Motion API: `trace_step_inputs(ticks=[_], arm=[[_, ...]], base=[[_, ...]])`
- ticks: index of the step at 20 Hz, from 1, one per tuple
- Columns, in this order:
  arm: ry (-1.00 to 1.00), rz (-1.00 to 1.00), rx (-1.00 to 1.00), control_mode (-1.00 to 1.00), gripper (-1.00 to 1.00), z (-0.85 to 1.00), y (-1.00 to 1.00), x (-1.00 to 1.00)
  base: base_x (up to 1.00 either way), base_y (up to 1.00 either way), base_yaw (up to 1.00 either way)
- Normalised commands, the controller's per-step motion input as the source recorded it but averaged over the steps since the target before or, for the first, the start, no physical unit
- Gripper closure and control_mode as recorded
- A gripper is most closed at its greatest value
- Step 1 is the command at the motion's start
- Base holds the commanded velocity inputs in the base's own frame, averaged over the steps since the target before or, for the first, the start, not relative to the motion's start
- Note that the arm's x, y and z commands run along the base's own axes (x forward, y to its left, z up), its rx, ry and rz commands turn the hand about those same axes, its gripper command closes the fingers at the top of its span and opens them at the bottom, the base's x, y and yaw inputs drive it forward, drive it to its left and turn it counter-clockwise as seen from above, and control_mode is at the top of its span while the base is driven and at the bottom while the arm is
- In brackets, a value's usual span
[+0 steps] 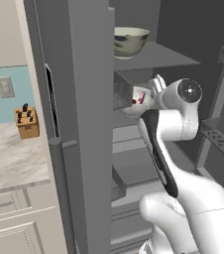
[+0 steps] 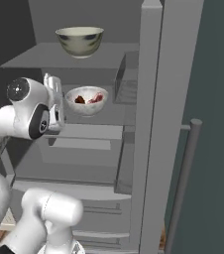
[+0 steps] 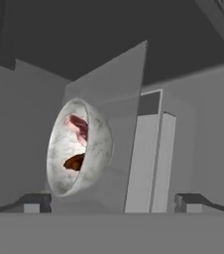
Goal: Place the bowl with the sweet potato and broccoli on the top shelf of the fridge. Place the bowl with the chicken drumstick and steak on the second highest shelf of the fridge.
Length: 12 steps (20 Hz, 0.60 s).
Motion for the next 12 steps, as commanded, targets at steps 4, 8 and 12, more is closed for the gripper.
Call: trace_step_inputs(ticks=[4, 8, 12], arm=[[-0.04, -0.01, 0.02, -1.0, -1.0, 1.0, 0.0, -1.0], [-0.13, 0.0, 0.01, -1.0, -1.0, 1.0, 0.0, -1.0], [-0.49, -0.03, -0.01, -1.0, -1.0, 0.73, 0.0, -1.0]], base=[[0.0, 0.0, 0.0], [0.0, 0.0, 0.0], [0.0, 0.0, 0.0]])
